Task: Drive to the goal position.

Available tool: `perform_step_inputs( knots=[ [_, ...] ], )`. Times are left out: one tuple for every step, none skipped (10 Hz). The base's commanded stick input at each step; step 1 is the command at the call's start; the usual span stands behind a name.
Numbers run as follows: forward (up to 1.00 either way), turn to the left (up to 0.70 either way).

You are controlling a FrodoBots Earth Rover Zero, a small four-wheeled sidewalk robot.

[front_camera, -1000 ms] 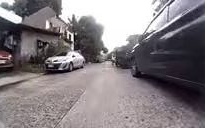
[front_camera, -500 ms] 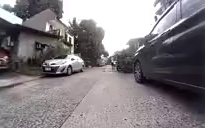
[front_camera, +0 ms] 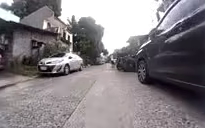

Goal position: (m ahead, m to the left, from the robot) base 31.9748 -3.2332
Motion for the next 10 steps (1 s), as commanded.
perform_step_inputs(
  knots=[
    [0.7, 0.0],
    [0.7, 0.0],
    [0.7, 0.0],
    [0.7, 0.0],
    [0.7, 0.0],
    [0.7, 0.0],
    [0.7, 0.0],
    [0.7, 0.0],
    [0.7, 0.0],
    [0.7, 0.0]
  ],
)
